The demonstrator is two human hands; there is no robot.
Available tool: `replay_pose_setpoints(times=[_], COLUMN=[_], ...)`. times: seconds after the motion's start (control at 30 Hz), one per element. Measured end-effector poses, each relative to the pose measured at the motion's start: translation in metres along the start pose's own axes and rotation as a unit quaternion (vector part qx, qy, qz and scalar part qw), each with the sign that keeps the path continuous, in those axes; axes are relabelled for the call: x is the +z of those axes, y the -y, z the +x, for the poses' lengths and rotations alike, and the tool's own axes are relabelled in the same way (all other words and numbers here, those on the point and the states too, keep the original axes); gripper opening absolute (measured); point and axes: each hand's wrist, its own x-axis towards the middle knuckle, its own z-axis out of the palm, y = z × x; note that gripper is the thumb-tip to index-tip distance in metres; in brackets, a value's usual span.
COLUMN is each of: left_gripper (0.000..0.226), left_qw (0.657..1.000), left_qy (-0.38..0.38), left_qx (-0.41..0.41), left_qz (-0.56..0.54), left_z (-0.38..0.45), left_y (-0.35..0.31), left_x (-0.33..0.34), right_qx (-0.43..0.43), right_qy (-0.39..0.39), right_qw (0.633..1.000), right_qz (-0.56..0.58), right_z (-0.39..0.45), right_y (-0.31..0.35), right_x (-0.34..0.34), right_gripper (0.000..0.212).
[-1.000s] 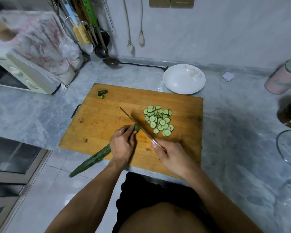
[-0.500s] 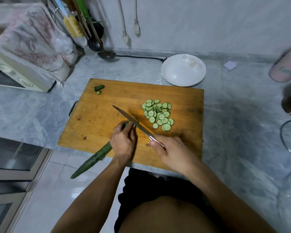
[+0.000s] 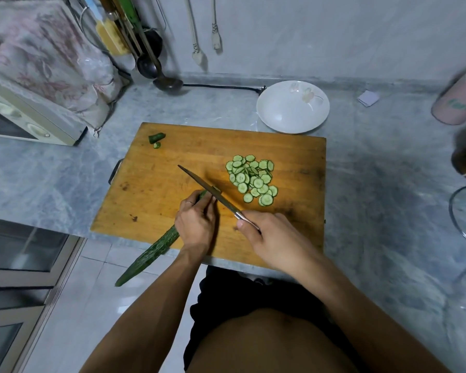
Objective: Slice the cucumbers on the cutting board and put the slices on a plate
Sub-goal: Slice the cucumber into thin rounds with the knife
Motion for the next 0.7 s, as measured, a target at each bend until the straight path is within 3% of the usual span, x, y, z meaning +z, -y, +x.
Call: replay_pose_setpoints(times=[0.7], left_gripper=[0.019], left_qw=[0.999], left_qy=[-0.030], left_qx=[0.019], left_qz=[0.015], left_z=[0.000], left_y=[0.000], left_x=[0.004], right_qx=[0.013], right_qy=[0.009], right_qw=[0.995], right_qz=[0.101], right_z=[0.041], right_y=[-0.011], right_x=[0.019], right_gripper=[0.035])
